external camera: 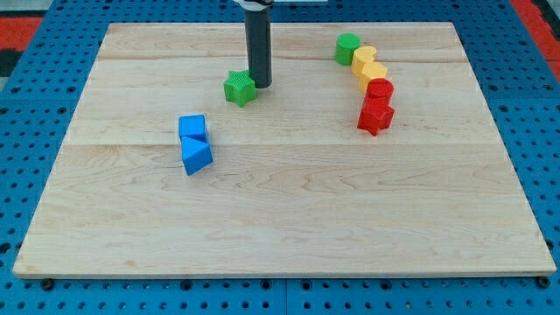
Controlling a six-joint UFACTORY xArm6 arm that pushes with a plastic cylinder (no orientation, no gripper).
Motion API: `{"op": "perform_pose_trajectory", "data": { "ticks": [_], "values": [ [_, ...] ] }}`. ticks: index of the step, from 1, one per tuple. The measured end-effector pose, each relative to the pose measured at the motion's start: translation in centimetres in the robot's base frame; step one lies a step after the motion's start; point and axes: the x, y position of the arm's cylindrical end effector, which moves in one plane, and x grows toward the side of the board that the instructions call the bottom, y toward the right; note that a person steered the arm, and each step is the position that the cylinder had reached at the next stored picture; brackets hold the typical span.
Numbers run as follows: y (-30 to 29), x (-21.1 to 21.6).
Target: Slightly move the green star towards blue blocks
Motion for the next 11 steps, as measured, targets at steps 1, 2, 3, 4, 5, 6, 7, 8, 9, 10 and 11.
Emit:
{"op": "perform_pose_trajectory", "data": {
  "ticks": [1,2,3,4,5,6,7,8,9,10,11],
  "values": [
    [-3.3,0.0],
    [-4.9,0.3],
    [-5.4,1.7],
    [-6.3,0.8],
    [-7.8,-1.2],
    [-12.8,-0.4],
    [-11.8,0.2],
    [-9.5,0.2],
    [-9.5,0.5],
    [-10.3,0.6],
    [-11.2,0.6]
  ]
}}
